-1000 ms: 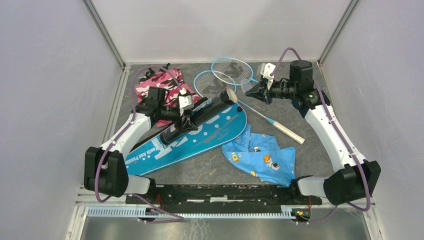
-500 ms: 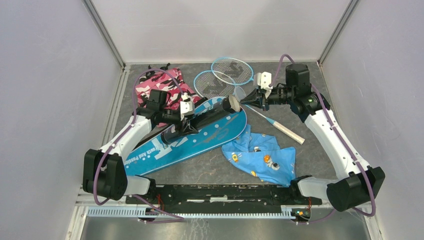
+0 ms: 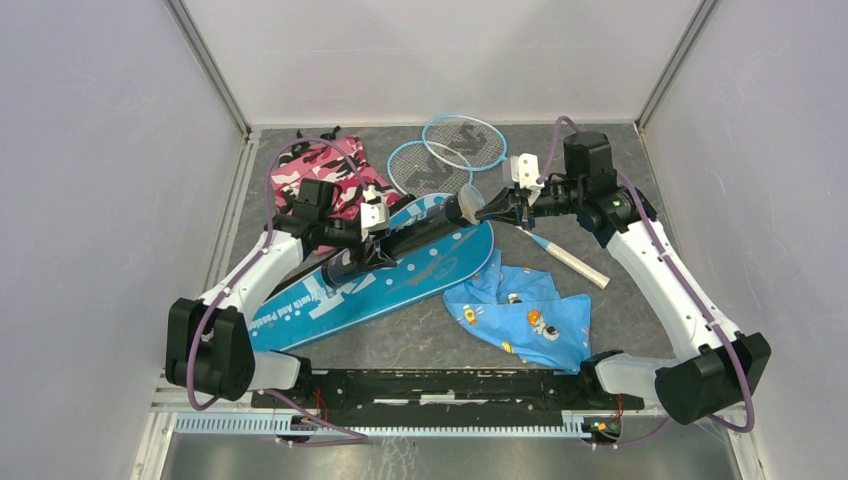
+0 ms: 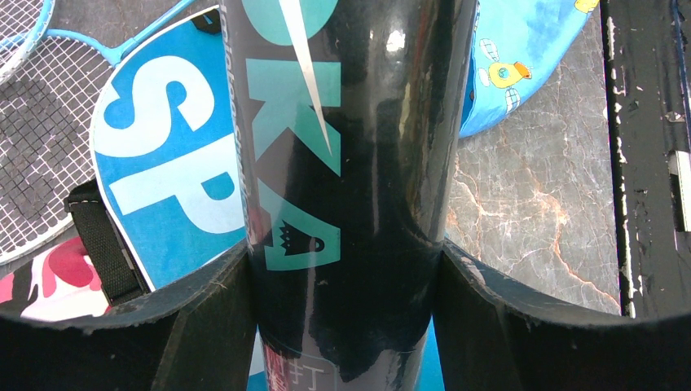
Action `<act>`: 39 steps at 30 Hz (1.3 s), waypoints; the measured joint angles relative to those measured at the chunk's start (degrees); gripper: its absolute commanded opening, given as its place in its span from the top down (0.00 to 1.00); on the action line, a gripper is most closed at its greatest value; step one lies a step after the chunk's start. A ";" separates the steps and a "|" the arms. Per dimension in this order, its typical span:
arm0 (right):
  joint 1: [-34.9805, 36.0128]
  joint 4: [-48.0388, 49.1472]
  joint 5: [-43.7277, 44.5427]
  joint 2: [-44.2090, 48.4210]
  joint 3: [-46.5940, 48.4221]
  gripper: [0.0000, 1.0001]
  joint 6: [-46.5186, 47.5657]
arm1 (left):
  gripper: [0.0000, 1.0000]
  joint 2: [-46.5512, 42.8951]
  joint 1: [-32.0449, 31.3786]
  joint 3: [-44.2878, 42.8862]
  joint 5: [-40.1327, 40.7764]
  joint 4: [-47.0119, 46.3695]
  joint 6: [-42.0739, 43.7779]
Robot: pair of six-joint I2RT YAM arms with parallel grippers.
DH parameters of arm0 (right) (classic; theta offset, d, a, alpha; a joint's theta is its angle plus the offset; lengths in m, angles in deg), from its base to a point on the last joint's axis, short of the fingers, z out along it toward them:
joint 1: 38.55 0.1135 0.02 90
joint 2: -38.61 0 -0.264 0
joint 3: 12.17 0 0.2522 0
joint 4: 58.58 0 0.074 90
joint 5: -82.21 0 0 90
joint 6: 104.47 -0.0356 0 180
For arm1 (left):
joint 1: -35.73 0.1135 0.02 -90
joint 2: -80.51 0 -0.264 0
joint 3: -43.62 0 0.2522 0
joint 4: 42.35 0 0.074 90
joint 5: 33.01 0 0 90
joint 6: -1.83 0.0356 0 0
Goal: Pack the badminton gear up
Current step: Close the lid on the shuttle tube.
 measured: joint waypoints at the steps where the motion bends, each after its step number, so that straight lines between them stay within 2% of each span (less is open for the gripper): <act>1: 0.00 -0.09 -0.04 0.00 0.00 1.00 0.11 | 0.98 0.00 0.00 0.00 0.00 -0.02 -0.02; 31: 0.37 -1.62 -2.58 -1.22 -0.85 1.00 1.49 | 0.98 0.00 0.00 0.00 0.20 0.07 0.02; 39: 0.37 -1.62 -3.76 -2.12 -0.85 0.94 1.46 | 0.98 0.00 -0.22 0.00 0.87 0.39 0.50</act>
